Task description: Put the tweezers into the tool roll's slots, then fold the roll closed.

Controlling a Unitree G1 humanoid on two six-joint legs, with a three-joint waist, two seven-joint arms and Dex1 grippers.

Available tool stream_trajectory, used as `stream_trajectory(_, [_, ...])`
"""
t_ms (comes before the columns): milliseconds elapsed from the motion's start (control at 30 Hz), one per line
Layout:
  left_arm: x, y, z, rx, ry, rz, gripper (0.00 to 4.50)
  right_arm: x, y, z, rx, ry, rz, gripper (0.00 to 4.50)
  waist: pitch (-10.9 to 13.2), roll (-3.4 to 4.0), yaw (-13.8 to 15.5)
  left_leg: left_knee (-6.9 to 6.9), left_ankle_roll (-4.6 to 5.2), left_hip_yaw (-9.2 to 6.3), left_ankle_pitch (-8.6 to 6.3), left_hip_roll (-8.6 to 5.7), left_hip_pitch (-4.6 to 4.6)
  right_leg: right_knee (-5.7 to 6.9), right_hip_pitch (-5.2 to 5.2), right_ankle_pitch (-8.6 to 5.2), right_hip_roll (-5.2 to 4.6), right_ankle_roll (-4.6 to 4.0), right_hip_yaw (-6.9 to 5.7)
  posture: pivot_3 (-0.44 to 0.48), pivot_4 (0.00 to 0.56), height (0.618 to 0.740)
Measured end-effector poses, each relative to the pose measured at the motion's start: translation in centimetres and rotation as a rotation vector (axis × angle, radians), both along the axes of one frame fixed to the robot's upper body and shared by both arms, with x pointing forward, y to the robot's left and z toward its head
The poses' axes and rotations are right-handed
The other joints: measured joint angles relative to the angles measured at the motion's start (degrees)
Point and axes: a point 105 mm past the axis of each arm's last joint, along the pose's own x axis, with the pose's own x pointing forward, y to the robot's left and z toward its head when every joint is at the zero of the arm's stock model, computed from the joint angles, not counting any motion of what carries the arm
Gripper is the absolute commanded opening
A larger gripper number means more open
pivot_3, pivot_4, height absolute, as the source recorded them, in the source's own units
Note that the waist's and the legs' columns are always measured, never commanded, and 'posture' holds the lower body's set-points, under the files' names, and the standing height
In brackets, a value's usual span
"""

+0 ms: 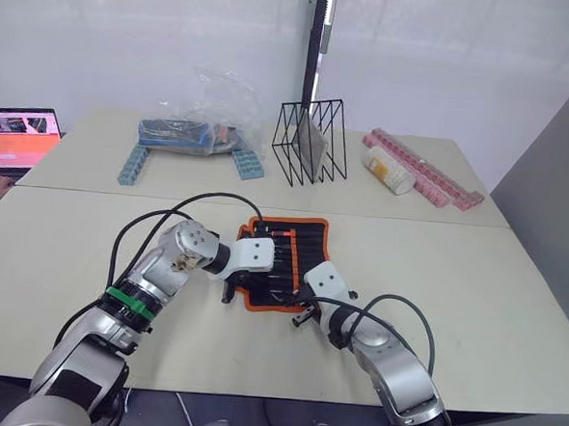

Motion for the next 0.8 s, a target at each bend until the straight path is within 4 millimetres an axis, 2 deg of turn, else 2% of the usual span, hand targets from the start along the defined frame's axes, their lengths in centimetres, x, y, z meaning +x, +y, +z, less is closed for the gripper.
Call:
stream_trajectory(567, [0.8, -5.0, -1.0, -0.064, 0.018, -0.073, 0.03, -0.2, -0.8, -0.1, -0.012, 0.004, -0.024, 0.0, -0.1, -0.01, 0.9, 0.33, 0.19, -0.16, -0.11, -0.19, -0.02, 0.01, 0.24, 0.0, -0.04, 0.17, 0.1, 0.0, 0.15, 0.737])
stream_trajectory(800, [0.9, -5.4, -1.1, -0.063, 0.011, -0.087, 0.03, -0.2, -0.9, -0.2, -0.014, 0.004, -0.033, 0.0, -0.1, 0.01, 1.0, 0.4, 0.19, -0.24, -0.11, -0.23, -0.02, 0.01, 0.3, 0.0, -0.05, 0.2, 0.11, 0.0, 0.15, 0.737])
